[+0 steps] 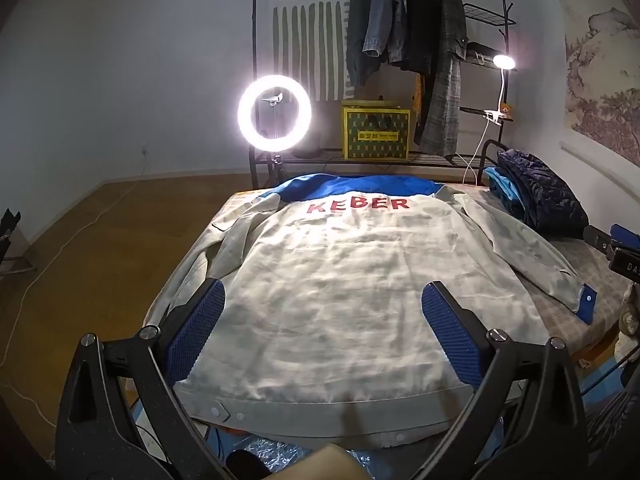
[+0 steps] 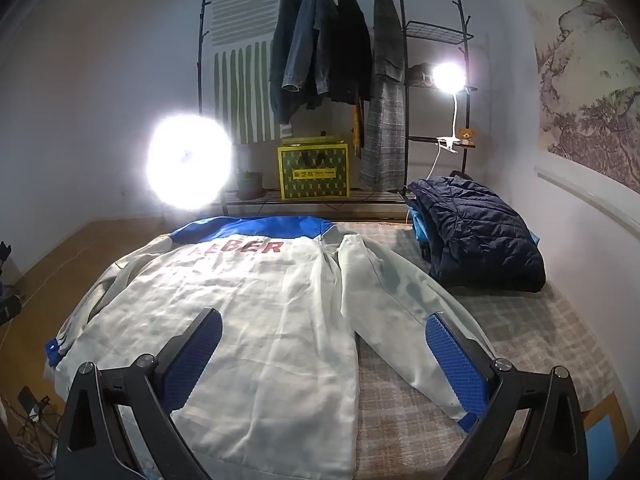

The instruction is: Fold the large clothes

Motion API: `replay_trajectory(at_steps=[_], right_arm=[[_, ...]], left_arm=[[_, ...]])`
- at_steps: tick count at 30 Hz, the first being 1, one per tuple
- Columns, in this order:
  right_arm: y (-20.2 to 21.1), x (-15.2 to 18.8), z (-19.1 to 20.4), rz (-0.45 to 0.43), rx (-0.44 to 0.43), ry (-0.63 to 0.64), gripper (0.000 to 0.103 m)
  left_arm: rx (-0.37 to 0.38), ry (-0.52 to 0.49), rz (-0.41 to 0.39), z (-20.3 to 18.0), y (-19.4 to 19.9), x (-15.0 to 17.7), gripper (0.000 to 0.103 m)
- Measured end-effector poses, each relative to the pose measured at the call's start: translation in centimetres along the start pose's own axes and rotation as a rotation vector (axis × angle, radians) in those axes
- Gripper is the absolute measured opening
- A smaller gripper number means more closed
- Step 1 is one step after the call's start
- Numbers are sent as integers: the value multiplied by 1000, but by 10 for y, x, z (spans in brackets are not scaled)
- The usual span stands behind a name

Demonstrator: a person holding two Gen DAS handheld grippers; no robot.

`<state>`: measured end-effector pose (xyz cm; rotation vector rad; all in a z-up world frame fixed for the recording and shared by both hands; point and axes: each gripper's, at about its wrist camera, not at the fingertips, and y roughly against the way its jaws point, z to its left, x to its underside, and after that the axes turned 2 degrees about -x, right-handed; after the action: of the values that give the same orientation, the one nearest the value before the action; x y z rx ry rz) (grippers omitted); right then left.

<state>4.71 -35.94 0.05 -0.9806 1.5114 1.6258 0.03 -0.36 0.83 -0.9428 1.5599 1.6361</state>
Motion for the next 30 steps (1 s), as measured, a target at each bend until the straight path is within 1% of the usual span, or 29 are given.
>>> replay_trajectory(at_steps=[9,30], right_arm=[[5,-1,-2,2,-1,-4,103],[1,-1,-9,6,-2,-30,103]], left_arm=[[5,-8,-8,-2,1,-1,101],[0,-12,-14,-4,2,-1,101]])
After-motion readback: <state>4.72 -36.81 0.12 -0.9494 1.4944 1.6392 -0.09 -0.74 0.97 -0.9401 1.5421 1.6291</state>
